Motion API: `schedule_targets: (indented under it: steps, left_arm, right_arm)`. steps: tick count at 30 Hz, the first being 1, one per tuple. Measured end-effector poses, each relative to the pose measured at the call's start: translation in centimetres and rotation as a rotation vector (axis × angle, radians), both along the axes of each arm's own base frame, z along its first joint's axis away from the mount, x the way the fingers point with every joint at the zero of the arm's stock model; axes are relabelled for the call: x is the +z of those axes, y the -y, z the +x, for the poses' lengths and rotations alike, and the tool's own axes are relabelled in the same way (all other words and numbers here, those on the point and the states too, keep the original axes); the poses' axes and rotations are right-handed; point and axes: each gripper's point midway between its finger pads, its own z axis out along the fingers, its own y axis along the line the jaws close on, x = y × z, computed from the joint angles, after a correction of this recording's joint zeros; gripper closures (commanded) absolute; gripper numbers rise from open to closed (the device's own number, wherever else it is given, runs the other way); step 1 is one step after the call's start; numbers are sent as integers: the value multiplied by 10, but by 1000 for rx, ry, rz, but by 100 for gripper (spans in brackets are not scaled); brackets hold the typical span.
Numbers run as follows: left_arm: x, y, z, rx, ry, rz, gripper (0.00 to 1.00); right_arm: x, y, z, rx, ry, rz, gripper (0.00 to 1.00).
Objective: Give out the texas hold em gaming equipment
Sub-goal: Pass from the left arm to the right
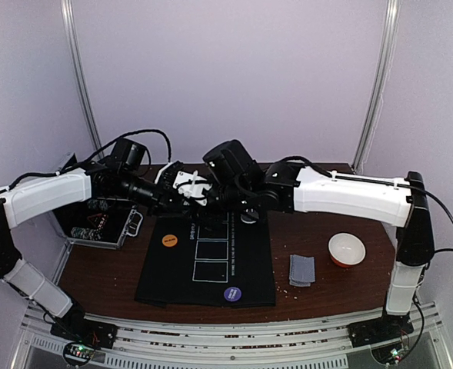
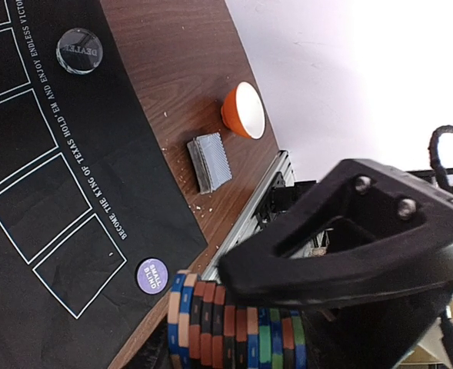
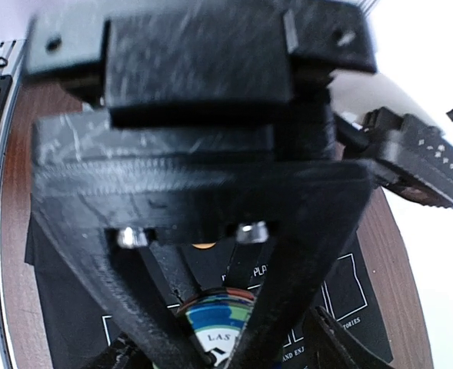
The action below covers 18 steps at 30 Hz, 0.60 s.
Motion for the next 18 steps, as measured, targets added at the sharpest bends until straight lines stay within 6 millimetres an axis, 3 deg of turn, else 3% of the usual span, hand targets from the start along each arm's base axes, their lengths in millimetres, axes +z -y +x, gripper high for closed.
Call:
schedule_targets:
  steps: [4,7,14,16,18]
  left_arm:
    - [4,0,-2,-4,3,-9,100]
    - [5,0,-2,-4,3,-12,100]
    - [6,0,-3,-5,-2,-19,100]
    - [6,1,-3,-8,-5,-24,100]
    - [5,1,-4,-9,-5,-26,100]
  right_arm:
    - [-10,-1,2,7,3,-24,37]
    - [-14,-3,3,10,5,-36,41]
    - [-19,-5,5,19,17,-51,70]
    - [-18,-5,5,20,18,-51,82]
    - [-19,-4,5,22,18,-56,100]
